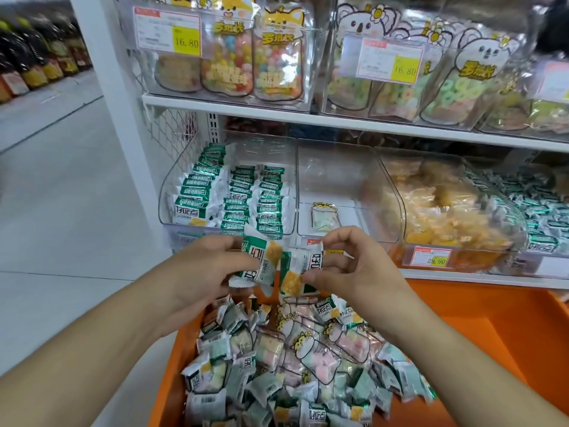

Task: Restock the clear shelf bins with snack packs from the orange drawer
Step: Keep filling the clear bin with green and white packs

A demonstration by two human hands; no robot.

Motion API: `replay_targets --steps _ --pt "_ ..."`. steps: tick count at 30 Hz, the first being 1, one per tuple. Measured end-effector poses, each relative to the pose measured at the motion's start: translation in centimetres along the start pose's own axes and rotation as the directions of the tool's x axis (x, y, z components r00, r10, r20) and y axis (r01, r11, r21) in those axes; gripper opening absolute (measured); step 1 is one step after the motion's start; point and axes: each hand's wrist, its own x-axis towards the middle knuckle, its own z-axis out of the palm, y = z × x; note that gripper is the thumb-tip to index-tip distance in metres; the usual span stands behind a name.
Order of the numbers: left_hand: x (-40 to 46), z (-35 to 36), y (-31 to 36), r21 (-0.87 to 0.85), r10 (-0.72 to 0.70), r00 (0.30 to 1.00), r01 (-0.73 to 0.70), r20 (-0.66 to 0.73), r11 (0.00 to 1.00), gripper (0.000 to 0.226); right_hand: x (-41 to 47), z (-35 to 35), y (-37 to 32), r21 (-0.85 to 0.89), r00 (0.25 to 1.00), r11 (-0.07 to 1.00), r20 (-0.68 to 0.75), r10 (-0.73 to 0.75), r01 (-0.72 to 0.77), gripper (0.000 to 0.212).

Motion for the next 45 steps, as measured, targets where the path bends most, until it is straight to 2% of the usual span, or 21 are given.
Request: replay_targets --steps 2,4,8,10,14,20,23,26,28,31,35,40,43,45 --pt "0.1 -0.6 -0.1 0.105 0.008 0.999 -0.012 0.043 0.994 0.04 0.2 0.0 0.1 -0.011 1.0 1.0 -0.029 -0.007 0.007 0.045" --pt "0.1 -0.8 -0.1 0.171 0.025 0.999 -0.029 0.029 0.985 0.049 0.1 0.0 0.1 -0.014 0.999 0.999 -0.018 -0.041 0.041 0.039" --pt "-0.3 -0.4 0.1 0.3 0.082 0.991 -0.047 -0.105 0.953 0.032 -0.3 0.0 -0.1 -0.035 0.995 0.994 -0.015 -0.099 0.099 0.033" --pt "-0.6 -0.3 0.1 0.358 0.111 0.983 -0.051 -0.149 0.932 0.032 -0.5 0.0 -0.2 -0.088 0.991 0.987 0.003 -0.131 0.131 0.03" --pt "-1.3 0.2 -0.2 0.384 0.12 0.991 -0.091 -0.052 0.919 0.027 -1.2 0.5 -0.3 -0.184 0.981 0.964 0.047 -0.186 0.192 0.026" --pt "-1.7 1.4 -0.6 0.123 0.032 0.994 -0.045 0.106 0.991 0.032 -1.8 1.6 -0.4 -0.379 0.954 0.875 0.107 -0.28 0.3 0.029" --pt "-1.8 0.9 -0.8 0.238 0.041 0.979 -0.089 0.201 0.967 0.041 -1.7 2.0 -0.1 -0.436 0.944 0.839 0.114 -0.309 0.327 0.033" --pt "-1.8 0.3 -0.8 0.274 0.037 0.98 -0.091 0.195 0.957 0.042 -1.5 2.6 0.1 -0.483 0.923 0.79 0.135 -0.359 0.378 0.034" --pt "-1.8 -0.2 -0.5 0.244 0.041 0.981 -0.088 0.192 0.966 0.036 -1.4 2.8 0.2 -0.479 0.928 0.796 0.139 -0.347 0.369 0.036" --pt "-2.1 -1.1 0.4 0.205 0.053 0.984 -0.088 0.168 0.975 0.032 -1.3 3.0 0.0 -0.427 0.96 0.86 0.11 -0.257 0.279 0.039" --pt "-2.2 -3.1 0.7 0.2 0.057 0.982 -0.094 0.18 0.975 0.034 -0.6 4.6 -1.1 -0.167 0.969 0.963 0.165 -0.186 0.213 0.043" --pt "-1.3 -5.8 0.9 0.299 0.12 0.99 -0.135 0.07 0.945 0.038 2.7 7.5 -1.9 -0.143 0.971 0.97 0.166 -0.172 0.197 0.042" --pt "-0.2 -8.0 1.2 0.486 0.222 0.971 -0.153 -0.087 0.861 0.072 6.2 9.7 -2.7 -0.24 0.974 0.948 0.138 -0.181 0.21 0.043" --pt "0.4 -9.0 1.5 0.549 0.299 0.935 -0.15 -0.193 0.822 0.064 8.3 11.3 -3.4 -0.26 0.972 0.942 0.153 -0.177 0.213 0.043"
